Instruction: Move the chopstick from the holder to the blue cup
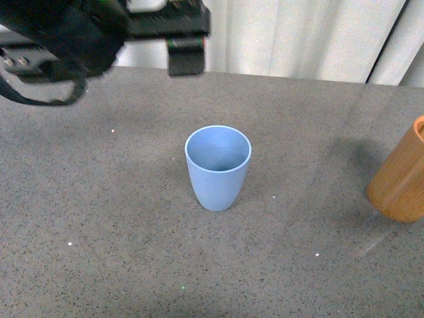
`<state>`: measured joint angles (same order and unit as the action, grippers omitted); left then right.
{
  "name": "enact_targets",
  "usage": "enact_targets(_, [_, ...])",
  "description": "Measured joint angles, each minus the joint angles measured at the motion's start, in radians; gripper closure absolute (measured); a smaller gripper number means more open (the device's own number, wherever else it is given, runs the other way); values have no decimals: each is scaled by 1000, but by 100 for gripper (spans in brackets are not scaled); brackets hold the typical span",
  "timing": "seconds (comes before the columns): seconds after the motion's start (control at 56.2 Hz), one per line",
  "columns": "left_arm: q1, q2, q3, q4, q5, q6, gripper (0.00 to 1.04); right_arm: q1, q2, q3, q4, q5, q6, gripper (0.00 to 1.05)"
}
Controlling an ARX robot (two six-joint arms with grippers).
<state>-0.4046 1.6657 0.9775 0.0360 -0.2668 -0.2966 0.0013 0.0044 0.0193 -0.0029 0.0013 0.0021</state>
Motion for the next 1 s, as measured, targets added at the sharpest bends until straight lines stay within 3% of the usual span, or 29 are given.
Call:
enact_targets(0.142, [79,-238,-206,272,-85,133,7,0,0,0,0,0,0,10])
enact_targets(0.32, [135,-380,-313,299,-112,174,7,0,0,0,0,-1,0,10])
enact_targets(0.409, [137,-363,-334,342,-77,197,9,0,0,0,0,-3,0,10])
enact_targets(0.498, [158,-366,-461,634,34,251,25,0,0,0,0,-1,0,10])
enact_targets(0.569, [180,-408,-542,757,63,270,38,0,0,0,0,1,0,10])
enact_targets(0.925, [276,-620,-761,785,145,286,99,0,0,0,0,1,0,10])
enact_targets(0.996, [287,-660,-787,774,159,288,101,0,0,0,0,0,0,10])
